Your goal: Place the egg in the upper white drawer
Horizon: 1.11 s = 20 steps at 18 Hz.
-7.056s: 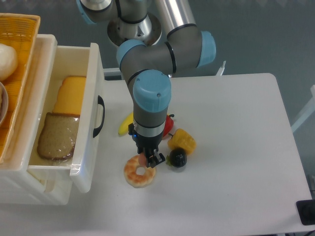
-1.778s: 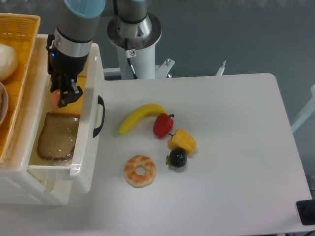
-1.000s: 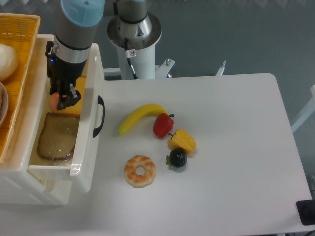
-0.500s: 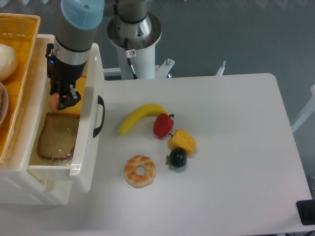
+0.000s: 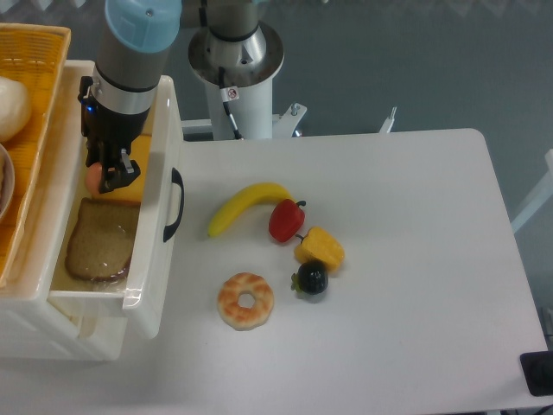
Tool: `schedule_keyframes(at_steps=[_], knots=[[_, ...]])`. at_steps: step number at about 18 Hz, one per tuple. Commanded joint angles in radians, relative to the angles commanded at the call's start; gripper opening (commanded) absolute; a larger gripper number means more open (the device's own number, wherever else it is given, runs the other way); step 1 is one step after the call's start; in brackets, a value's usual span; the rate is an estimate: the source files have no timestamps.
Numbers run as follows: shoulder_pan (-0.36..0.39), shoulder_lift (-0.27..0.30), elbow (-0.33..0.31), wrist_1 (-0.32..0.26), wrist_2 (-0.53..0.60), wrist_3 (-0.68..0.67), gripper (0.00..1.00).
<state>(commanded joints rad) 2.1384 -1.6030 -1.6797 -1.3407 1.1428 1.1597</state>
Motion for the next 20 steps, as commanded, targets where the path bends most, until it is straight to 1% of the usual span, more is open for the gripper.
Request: schedule_keyframes(at_steps=[1,3,9,12,14,17,20], knots=[[0.000,0.000,0.000,0.000,0.000,0.000,0.59],[0.000,0.002,0.002,0.000,0.000,0.000,0.68],[0.003,0.009,0.002,0.000,0.002,0.000,0.69],[0.012,0.014,0.008,0.003,0.000,0.002,0.75],[0.017,0.026,0.014,0.003,0.000,0.002,0.75],[0.047,0.031,0.021,0.003,0.000,0.002,0.75],[0.086,0.048,0.020,0.002,-0.003,0.015,0.75]])
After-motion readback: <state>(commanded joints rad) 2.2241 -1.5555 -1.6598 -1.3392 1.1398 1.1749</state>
